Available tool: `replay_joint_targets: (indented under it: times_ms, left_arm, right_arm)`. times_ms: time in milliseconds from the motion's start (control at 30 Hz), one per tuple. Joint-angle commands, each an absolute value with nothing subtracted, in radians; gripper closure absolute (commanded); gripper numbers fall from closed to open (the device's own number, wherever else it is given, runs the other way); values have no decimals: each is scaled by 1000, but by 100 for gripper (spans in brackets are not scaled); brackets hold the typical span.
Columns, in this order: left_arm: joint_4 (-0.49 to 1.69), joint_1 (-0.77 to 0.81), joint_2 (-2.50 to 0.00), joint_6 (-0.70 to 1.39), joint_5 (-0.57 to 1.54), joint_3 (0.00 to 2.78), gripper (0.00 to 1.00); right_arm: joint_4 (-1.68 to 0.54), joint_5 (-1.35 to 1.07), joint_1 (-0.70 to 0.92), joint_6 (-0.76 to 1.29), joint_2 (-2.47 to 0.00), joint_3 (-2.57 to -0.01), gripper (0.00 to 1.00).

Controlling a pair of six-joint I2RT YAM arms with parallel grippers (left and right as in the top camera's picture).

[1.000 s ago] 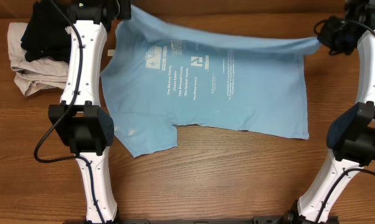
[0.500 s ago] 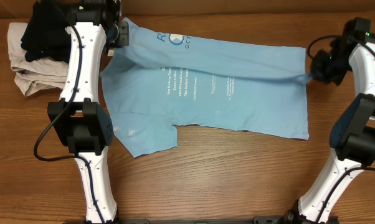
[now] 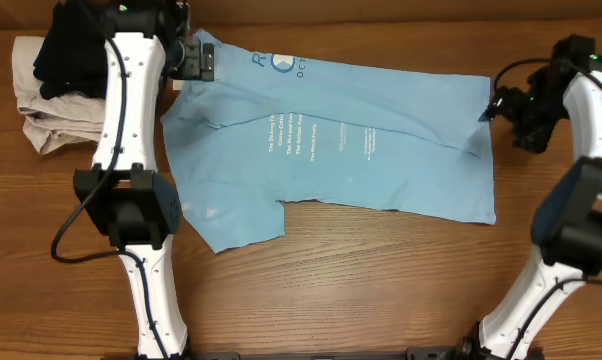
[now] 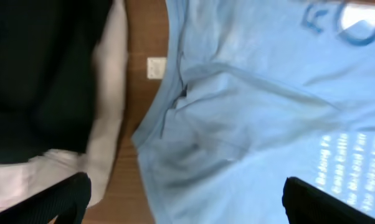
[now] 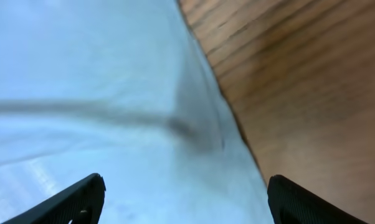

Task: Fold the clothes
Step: 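Grasp the T-shirt's bottom edge with both grippers near each side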

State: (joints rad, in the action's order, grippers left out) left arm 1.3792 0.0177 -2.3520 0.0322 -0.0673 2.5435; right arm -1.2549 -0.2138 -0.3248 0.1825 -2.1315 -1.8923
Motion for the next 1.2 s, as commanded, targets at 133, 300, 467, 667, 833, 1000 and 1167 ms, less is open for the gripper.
replay_joint_targets:
  times_ms: [133, 300, 467, 667, 833, 1000, 1167]
  left_arm:
    - [1654, 27, -2129, 113, 43, 2719, 0]
    - [1690, 35, -2079, 116, 130, 2675, 0]
    - [1690, 56, -1997, 132, 136, 2523, 0]
    - [1683, 60, -1797, 165, 121, 2188, 0]
    - [1549, 88, -1602, 249, 68, 1849, 0]
    - [1373, 88, -1462, 363, 60, 1480, 0]
    - [1152, 88, -1442, 442, 72, 1177, 0]
  right_arm:
    - [-1405, -231, -331, 214, -1654, -1919, 10]
    - [-1526, -221, -327, 217, -1487, -1918, 10]
    - [-1613, -180, -327, 217, -1370, -1868, 10]
    - [-1588, -178, -327, 237, -1216, -1660, 10]
    - [-1483, -178, -327, 263, -1132, -1439, 11]
    - [-1365, -186, -327, 263, -1123, -1246, 14]
    - [-1235, -189, -327, 263, -1124, -1111, 15]
